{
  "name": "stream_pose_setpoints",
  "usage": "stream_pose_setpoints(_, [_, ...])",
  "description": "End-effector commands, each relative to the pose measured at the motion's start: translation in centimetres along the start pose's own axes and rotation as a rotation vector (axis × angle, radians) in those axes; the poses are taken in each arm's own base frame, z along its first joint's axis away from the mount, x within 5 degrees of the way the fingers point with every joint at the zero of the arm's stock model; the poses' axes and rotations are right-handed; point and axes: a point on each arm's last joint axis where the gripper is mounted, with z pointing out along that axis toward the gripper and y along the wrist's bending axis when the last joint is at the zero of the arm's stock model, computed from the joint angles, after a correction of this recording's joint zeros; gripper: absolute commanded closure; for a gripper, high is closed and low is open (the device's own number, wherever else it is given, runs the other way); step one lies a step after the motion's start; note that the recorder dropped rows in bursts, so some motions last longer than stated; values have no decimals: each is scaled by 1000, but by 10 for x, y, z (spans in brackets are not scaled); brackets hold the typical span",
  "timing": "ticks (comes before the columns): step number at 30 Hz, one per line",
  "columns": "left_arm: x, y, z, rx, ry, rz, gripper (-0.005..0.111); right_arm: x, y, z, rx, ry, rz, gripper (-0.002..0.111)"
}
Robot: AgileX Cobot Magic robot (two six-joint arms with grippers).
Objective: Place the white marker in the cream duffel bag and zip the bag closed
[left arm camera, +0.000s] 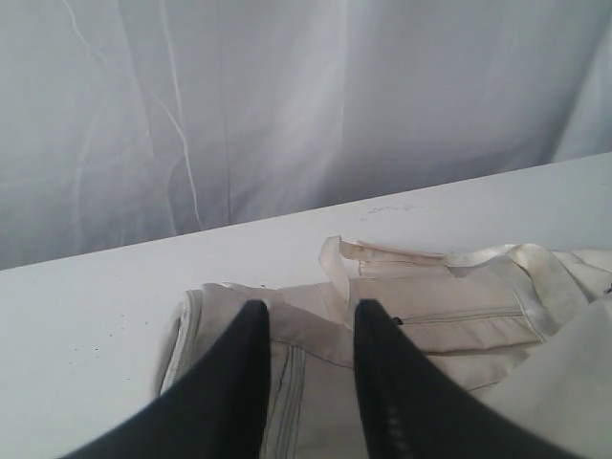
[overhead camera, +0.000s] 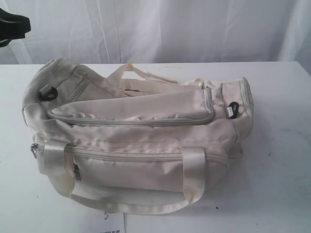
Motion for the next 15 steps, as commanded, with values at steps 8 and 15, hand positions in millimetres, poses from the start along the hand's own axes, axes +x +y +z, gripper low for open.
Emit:
stream_pose_setpoints(8, [-1, -1, -3, 9, -7, -15, 71, 92, -7, -24, 115, 31, -52, 105])
stream_pose_setpoints(15, [-1, -1, -3, 9, -7, -15, 71, 157, -2, -52, 120, -4, -47, 105])
